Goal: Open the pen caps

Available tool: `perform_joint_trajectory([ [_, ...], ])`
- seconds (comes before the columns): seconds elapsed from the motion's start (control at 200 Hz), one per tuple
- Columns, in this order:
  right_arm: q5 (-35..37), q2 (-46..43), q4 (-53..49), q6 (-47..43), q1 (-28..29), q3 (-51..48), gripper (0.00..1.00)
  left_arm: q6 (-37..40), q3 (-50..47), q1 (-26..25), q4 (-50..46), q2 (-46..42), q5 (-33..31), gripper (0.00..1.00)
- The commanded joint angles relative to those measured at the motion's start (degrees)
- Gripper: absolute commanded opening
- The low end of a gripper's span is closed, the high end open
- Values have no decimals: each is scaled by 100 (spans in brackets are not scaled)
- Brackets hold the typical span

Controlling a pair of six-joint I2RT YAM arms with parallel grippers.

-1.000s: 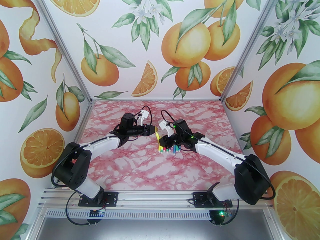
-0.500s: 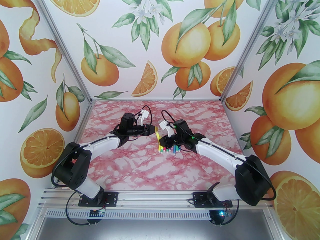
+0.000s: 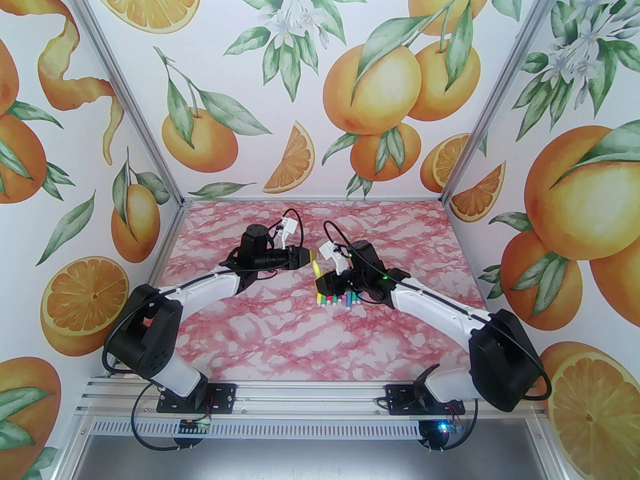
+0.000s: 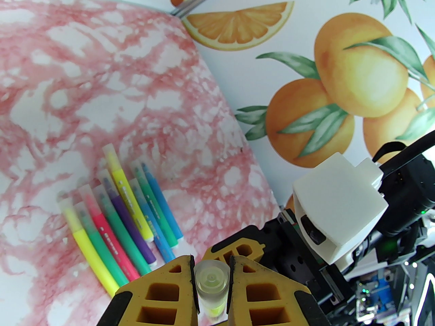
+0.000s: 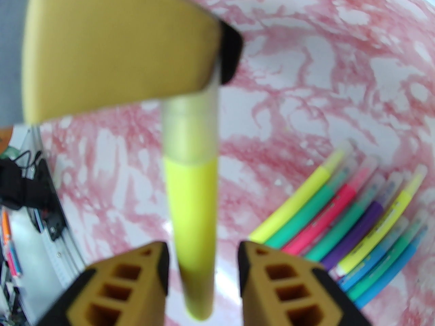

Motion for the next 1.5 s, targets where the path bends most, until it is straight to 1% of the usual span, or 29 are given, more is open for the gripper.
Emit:
perform_joint_trajectory([
  [0.0,50,-8,263,42,31,-74,34,-72,252,-18,229,19,23,0],
  [0.07,40,-3,271,40,35,-86,30,-90,253,-18,255,19,17,0],
  [0.195,17,-12,253,6,37,-83,17,-134,252,16,235,19,-61,0],
  [0.39,-49,-101,82,-97,36,-188,0,-353,113,255,268,-139,-648,0],
  [0.6,-125,-314,83,-133,33,-511,0,-402,174,470,27,-295,-1103,0],
  [0.716,-224,-387,147,-156,36,-670,0,-690,133,557,34,-315,-1516,0],
  [0.936,-294,-535,319,-208,32,-910,0,-1371,129,726,446,-144,-1557,0],
  [1.116,-342,-636,438,-209,33,-1065,0,-1532,231,798,405,-127,-1591,0],
  [1.201,-285,-699,462,-185,31,-1096,0,-1318,363,801,137,-169,-1583,0],
  [1.291,-28,-788,457,-162,17,-1090,0,-660,661,798,-764,-246,-1710,0],
  [1.331,225,-820,399,-157,7,-1056,0,-284,815,806,-1304,-282,-1841,0],
  [1.401,878,-852,235,-137,-46,-964,0,299,1049,806,-2110,-331,-2091,0],
  [1.496,1268,-812,31,-133,-250,-816,0,969,1288,807,-3044,-385,-2557,0],
])
